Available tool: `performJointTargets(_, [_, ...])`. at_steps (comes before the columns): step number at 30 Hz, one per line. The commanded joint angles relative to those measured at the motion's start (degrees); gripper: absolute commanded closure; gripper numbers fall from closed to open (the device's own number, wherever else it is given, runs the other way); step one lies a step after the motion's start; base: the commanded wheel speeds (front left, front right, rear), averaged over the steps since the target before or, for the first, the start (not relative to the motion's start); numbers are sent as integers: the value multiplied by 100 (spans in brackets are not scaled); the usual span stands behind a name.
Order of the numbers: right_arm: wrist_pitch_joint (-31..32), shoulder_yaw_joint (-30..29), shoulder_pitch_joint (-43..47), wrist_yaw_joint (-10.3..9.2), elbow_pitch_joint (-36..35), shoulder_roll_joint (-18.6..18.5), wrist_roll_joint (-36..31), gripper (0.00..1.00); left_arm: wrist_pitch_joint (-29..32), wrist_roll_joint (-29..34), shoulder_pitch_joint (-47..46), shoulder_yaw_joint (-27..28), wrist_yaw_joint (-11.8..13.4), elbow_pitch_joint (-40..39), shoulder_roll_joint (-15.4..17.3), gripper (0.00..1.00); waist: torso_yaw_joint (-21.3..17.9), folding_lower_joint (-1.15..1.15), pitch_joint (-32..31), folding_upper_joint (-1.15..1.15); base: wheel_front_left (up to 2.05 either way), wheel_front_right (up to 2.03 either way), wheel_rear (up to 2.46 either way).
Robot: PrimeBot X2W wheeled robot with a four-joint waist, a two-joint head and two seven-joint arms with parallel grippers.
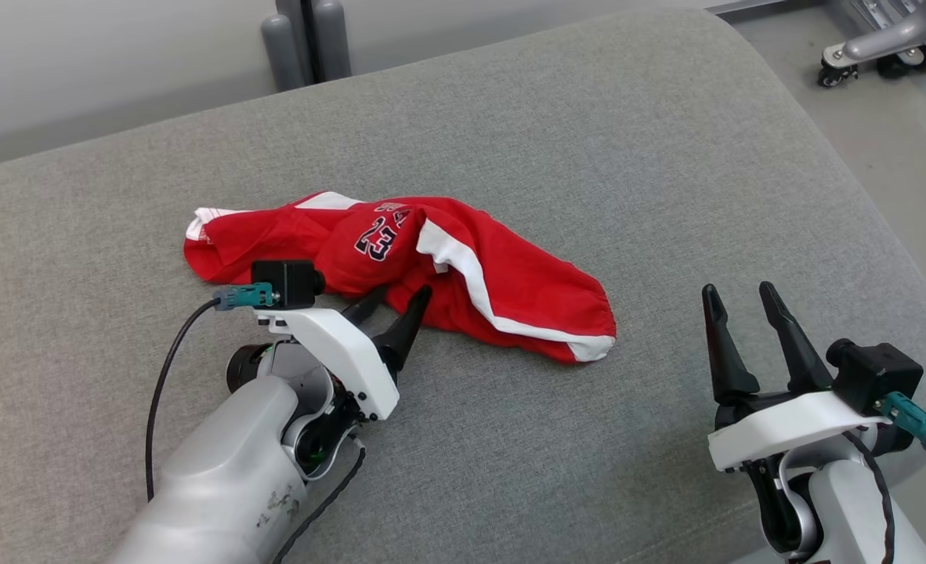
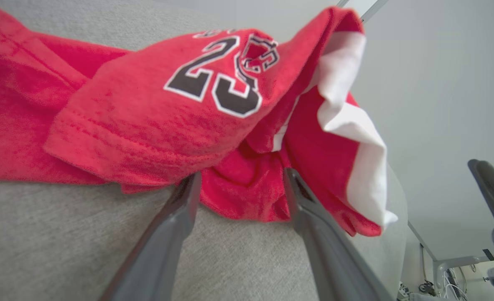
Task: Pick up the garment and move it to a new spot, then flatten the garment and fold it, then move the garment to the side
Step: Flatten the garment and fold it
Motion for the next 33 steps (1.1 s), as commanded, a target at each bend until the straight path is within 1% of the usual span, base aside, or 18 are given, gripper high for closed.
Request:
performJointTargets(1, [-30,-21,-10,1,-36,1,-40,0,-93,-27,-135,1,-37,30,34,0,-38,0,37,0,0,0,0])
performJointTargets(6, [-30,-80,28,1,-20,29,-53,0,-276,-146,-232,-84,-44,-166,59,0,-7,0,20,0,0,0,0])
performJointTargets(9, [-30,-73,20,1,16,40,-89,0,-358,-151,-279,-132,-40,-142,117,0,44,0,4,0,0,0,0])
performJointTargets(14, [-30,-20,-32,1,48,53,-93,0,-2,-331,-207,-224,-41,104,23,0,76,0,21,0,0,0,0])
performJointTargets(16, [-30,6,-68,1,47,59,-94,0,183,-462,-209,-249,-41,175,23,0,70,0,69,0,0,0,0])
performJointTargets(18, [-30,25,-92,1,34,63,-98,0,200,-518,-274,-268,-41,207,63,0,48,0,121,0,0,0,0])
performJointTargets(23, [-30,0,-98,1,24,65,-114,0,-141,-547,-471,-225,-41,254,109,0,-7,0,203,0,0,0,0])
performJointTargets(26, [-30,-23,-63,1,37,68,-128,0,-338,-593,-527,-228,-41,147,161,0,-21,0,185,0,0,0,0])
performJointTargets(30, [-30,-64,4,1,87,66,-155,0,-622,-611,-570,-203,-41,5,272,0,17,0,103,0,0,0,0])
performJointTargets(33, [-30,-26,-12,1,135,68,-153,0,-736,-621,-578,-216,-41,120,272,0,59,0,32,0,0,0,0])
